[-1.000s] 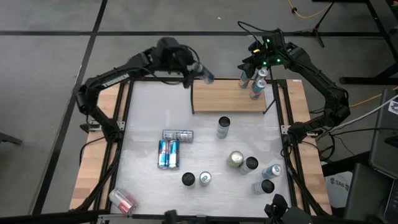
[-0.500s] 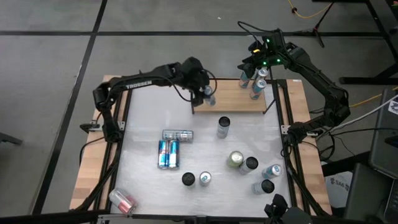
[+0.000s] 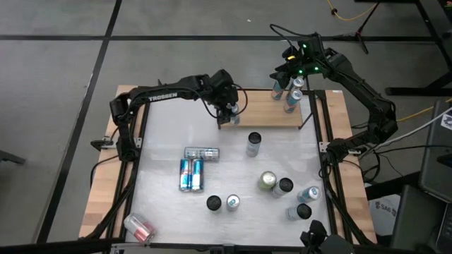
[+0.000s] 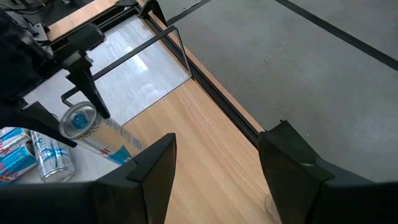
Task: Place canned beverage on shelf
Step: Put the blue soda can on the shelf aligned with the other blue soda cans
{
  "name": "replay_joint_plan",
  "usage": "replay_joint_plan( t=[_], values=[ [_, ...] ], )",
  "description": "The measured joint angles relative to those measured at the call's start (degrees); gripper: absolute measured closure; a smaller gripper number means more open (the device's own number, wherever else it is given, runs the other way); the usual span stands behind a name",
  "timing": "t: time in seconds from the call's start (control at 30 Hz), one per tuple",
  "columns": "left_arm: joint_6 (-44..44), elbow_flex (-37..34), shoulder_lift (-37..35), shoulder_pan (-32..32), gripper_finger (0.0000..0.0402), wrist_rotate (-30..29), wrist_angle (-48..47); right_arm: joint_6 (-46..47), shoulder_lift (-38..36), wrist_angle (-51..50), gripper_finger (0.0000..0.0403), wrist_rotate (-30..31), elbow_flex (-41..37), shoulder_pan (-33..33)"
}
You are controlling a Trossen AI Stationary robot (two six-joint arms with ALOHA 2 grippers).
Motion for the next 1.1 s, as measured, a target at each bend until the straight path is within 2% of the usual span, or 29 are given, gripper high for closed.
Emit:
replay_joint_plan(
  t=[0.77,1.1],
  values=[
    [0.02,-0.04,0.89,-0.07,0.0141,-4.41,0.45,0.00,-0.01,-0.02,0.0182,0.00,-0.01,0.00],
    [0.68,-0.04,0.80,-0.13,0.0098,-4.35,0.62,0.01,0.01,-0.02,0.0182,0.00,-0.01,0.00]
  ],
)
